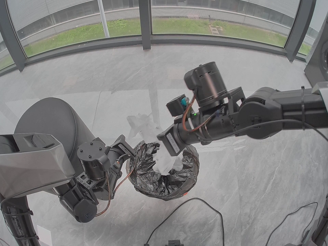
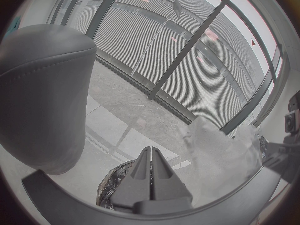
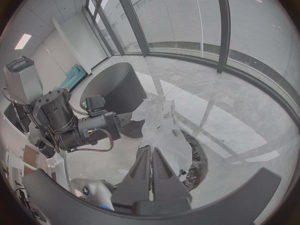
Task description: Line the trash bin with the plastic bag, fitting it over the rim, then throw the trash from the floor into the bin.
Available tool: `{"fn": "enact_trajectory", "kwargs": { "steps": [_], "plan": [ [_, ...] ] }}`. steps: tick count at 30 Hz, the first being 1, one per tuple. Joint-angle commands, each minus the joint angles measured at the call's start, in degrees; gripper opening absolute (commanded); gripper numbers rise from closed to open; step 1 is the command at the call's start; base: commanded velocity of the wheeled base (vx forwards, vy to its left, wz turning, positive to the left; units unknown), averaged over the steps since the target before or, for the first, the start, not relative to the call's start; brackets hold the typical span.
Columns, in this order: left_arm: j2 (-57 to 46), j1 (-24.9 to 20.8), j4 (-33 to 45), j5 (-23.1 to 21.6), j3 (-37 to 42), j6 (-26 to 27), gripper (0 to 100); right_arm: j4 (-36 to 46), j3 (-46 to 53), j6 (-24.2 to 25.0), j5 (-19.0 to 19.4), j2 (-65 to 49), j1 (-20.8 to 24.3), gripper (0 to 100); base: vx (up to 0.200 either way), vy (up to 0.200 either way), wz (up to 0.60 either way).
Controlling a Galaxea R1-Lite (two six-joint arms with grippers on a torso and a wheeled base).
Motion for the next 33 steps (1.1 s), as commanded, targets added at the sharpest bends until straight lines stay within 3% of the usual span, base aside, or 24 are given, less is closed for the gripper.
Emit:
{"fn": "enact_trajectory", "kwargs": {
  "steps": [1,8,33],
  "plan": [
    [0.2,0.9,0.0,0.0,0.0,0.0,0,-0.2,-0.6,0.7,0.1,4.2,1.8,0,0.000,0.000,0.00],
    [0.1,1.2,0.0,0.0,0.9,-0.1,0,-7.6,-0.4,0.8,0.1,7.6,1.6,0,0.000,0.000,0.00],
    [-3.9,3.8,0.0,-0.2,1.1,0.1,0,-14.8,-0.1,0.6,0.2,15.4,-3.9,0,0.000,0.000,0.00]
  ]
}}
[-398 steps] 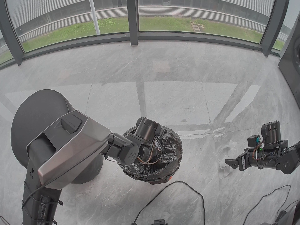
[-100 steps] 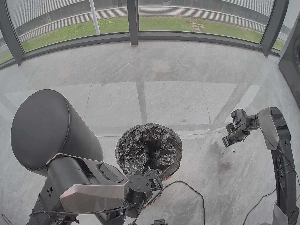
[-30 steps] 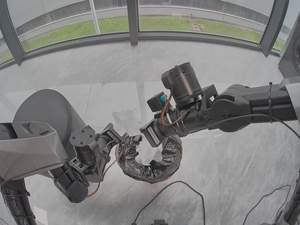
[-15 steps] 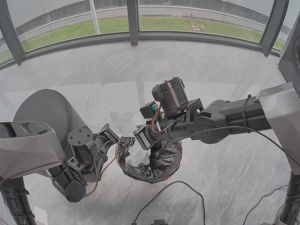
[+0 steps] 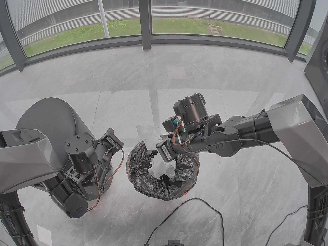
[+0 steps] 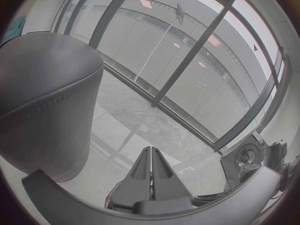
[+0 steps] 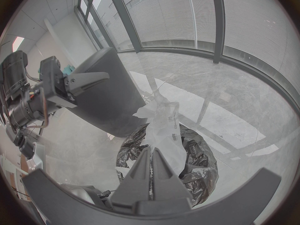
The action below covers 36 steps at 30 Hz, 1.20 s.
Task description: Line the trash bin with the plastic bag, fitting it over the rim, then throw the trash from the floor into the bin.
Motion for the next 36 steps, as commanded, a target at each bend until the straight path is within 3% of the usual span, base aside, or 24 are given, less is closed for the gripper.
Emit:
{"fn": "enact_trajectory", "kwargs": {
  "steps": [1,18,29,36],
  "plan": [
    [-0.5,0.2,0.0,0.0,-0.1,0.0,0,-2.6,0.1,0.0,0.1,2.5,-0.6,0,0.000,0.000,0.00],
    [-0.1,0.2,0.0,0.0,0.1,-0.1,0,0.1,7.1,0.3,0.2,5.8,-1.0,0,0.000,0.000,0.00],
    [0.0,0.2,0.0,0.0,1.3,-0.1,0,-0.2,0.5,0.7,0.2,14.4,-3.2,0,0.000,0.000,0.00],
    [0.0,0.2,0.0,0.0,1.8,-0.1,0,0.6,-6.6,4.3,0.3,19.1,-3.5,0,0.000,0.000,0.00]
  ]
}}
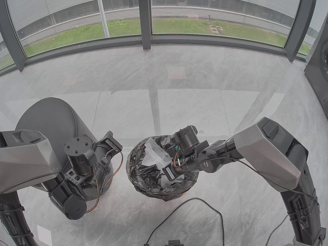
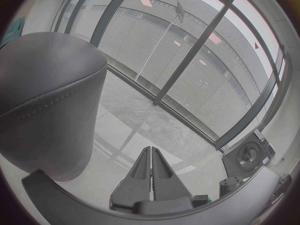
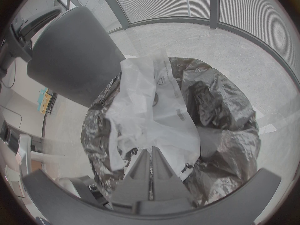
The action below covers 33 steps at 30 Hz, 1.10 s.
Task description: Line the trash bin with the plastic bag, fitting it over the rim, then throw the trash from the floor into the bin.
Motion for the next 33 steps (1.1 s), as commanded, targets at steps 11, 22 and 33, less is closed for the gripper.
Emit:
{"fn": "enact_trajectory", "kwargs": {
  "steps": [11,22,33],
  "plan": [
    [0.0,0.0,0.0,0.1,0.6,0.0,0,3.1,-4.5,1.8,-0.4,6.0,0.1,0,0.000,0.000,0.00],
    [-0.3,-0.1,0.0,0.1,0.8,0.0,0,3.2,-7.7,2.9,-1.4,9.3,-0.8,0,0.000,0.000,0.00],
    [0.0,-0.1,0.0,0.1,0.6,0.0,0,6.2,-12.9,3.7,-2.3,10.3,-0.7,0,0.000,0.000,0.00]
  ]
}}
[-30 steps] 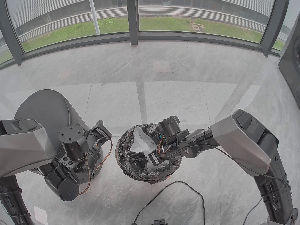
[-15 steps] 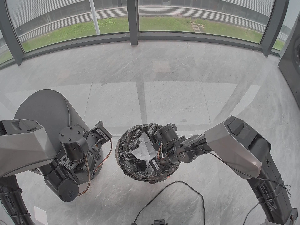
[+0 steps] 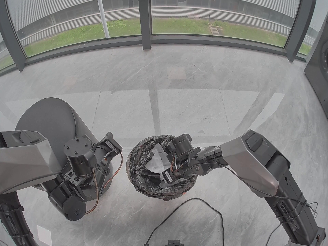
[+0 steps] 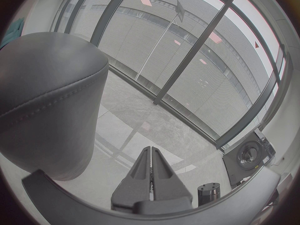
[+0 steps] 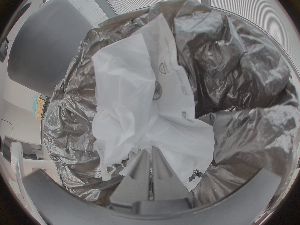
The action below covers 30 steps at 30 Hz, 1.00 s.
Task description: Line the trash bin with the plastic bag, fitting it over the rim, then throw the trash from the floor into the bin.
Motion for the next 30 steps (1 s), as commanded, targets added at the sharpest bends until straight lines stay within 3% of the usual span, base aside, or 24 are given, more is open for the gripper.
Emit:
{"fn": "enact_trajectory", "kwargs": {
  "steps": [1,4,5,14,30],
  "plan": [
    [0.3,-0.1,0.0,0.0,-0.3,0.0,0,0.2,-0.7,-0.1,0.0,-0.6,0.0,0,0.000,0.000,0.00],
    [0.4,-0.2,0.0,0.0,-0.3,0.0,0,0.2,-0.4,-0.2,-0.5,-1.9,0.0,0,0.000,0.000,0.00],
    [0.4,-0.2,0.0,0.0,-0.3,0.0,0,0.1,-0.6,-0.5,-0.7,-2.2,0.0,100,0.000,0.000,0.00],
    [0.1,-0.2,0.0,0.0,-0.2,0.0,0,0.9,2.3,-4.3,-0.7,-7.1,-0.3,100,0.000,0.000,0.00],
    [0.0,-0.2,0.0,0.0,-0.2,0.0,0,1.7,2.8,-4.3,-0.6,-11.6,1.4,100,0.000,0.000,0.00]
  ]
}}
